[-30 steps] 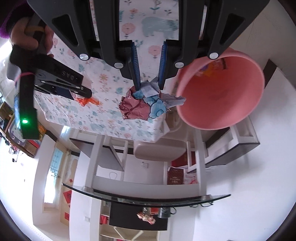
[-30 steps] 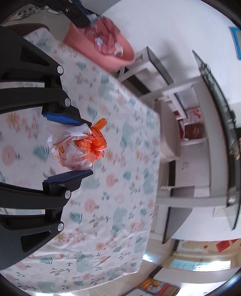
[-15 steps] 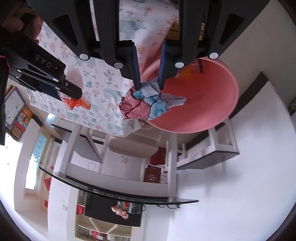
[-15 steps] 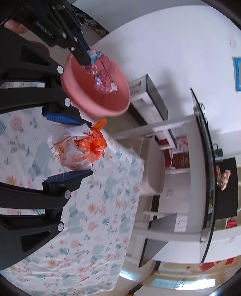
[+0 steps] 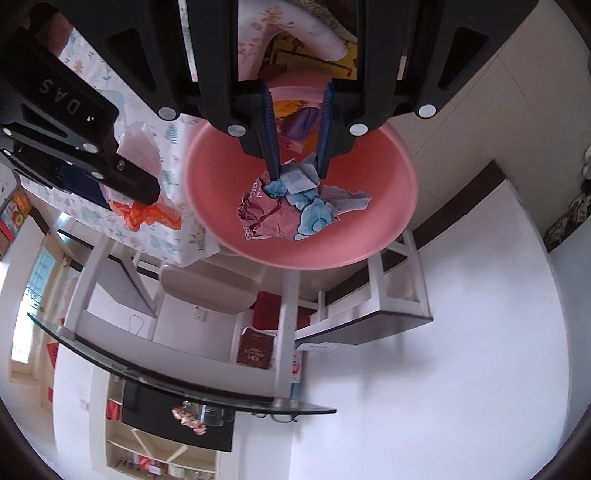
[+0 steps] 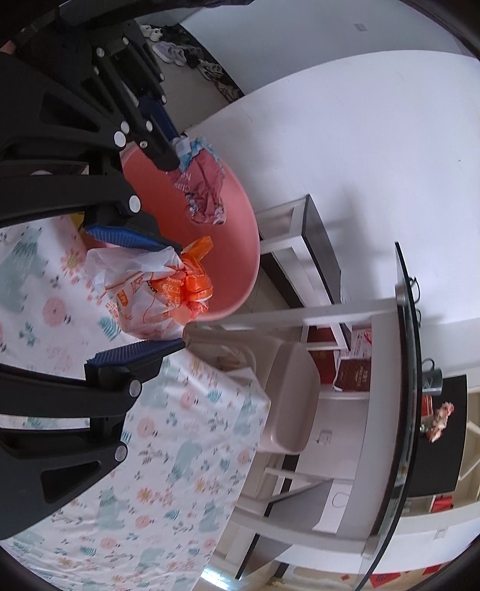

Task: Collect trash
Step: 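Carry the cloth and the white-orange bag over the pink basin with both tools, then lower both items into the basin and open both tools to release them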

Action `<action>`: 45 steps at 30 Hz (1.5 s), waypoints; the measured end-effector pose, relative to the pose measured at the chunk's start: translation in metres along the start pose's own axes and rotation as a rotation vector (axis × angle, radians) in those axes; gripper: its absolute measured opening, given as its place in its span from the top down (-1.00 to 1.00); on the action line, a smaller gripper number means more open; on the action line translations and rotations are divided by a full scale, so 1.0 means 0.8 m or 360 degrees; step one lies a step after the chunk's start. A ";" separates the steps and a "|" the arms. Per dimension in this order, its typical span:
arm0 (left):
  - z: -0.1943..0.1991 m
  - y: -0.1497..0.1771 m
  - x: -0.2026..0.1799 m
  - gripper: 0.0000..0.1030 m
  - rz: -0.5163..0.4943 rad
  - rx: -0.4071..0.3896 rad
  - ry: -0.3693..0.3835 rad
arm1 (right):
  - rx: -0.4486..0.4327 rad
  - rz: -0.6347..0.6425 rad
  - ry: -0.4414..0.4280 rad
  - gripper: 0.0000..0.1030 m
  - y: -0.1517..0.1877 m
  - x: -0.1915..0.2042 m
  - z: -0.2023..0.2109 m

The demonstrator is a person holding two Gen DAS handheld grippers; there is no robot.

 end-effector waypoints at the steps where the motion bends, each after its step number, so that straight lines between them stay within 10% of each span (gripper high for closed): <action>1: -0.003 0.000 0.001 0.63 0.0003 0.0004 -0.0008 | 0.0002 0.0005 -0.0008 0.12 -0.001 0.003 -0.003; 45: -0.059 -0.005 0.047 0.60 0.0097 0.0109 -0.0123 | 0.0165 0.0092 -0.0116 0.12 -0.011 0.048 -0.082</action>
Point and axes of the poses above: each gripper's, at about its wrist camera, not at the fingertips, and z roughly against the way its jaws point, x to its left, y to its underside, the point moved 1 cm from there along -z, roughly the way its jaws point, and after that the axes turned 10 degrees about z, right-handed, at the moved point
